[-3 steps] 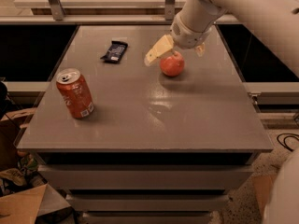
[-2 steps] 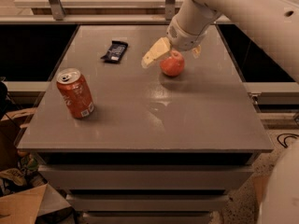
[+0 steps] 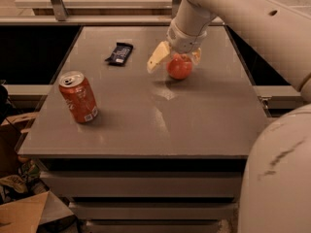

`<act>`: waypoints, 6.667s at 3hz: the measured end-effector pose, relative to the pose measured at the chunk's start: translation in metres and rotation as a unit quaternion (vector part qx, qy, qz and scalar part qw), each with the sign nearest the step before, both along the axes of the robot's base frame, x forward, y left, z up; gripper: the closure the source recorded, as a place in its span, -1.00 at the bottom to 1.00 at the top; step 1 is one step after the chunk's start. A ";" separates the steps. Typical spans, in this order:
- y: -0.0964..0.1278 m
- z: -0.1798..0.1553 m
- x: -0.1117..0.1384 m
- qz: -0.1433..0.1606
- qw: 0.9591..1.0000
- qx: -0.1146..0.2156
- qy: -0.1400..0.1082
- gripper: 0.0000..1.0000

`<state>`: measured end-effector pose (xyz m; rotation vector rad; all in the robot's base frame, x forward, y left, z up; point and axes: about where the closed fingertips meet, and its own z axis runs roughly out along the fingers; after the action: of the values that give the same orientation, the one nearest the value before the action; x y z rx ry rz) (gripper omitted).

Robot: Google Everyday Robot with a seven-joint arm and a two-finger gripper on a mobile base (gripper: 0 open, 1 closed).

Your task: Move apple near coke can

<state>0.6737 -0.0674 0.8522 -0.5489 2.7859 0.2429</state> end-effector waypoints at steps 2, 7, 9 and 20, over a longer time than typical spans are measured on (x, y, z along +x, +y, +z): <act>-0.002 -0.004 0.005 -0.012 1.000 -0.013 0.023 0.26; 0.051 0.032 0.005 -0.025 0.998 -0.001 0.057 1.00; 0.092 0.045 -0.034 -0.068 0.993 0.002 0.093 1.00; 0.182 0.006 -0.090 -0.169 0.974 0.028 0.150 -1.00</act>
Offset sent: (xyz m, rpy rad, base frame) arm 0.0056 -0.0058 0.0007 -0.0442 0.0631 -0.0361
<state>0.5838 0.1142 0.8586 -0.0166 3.0884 0.3525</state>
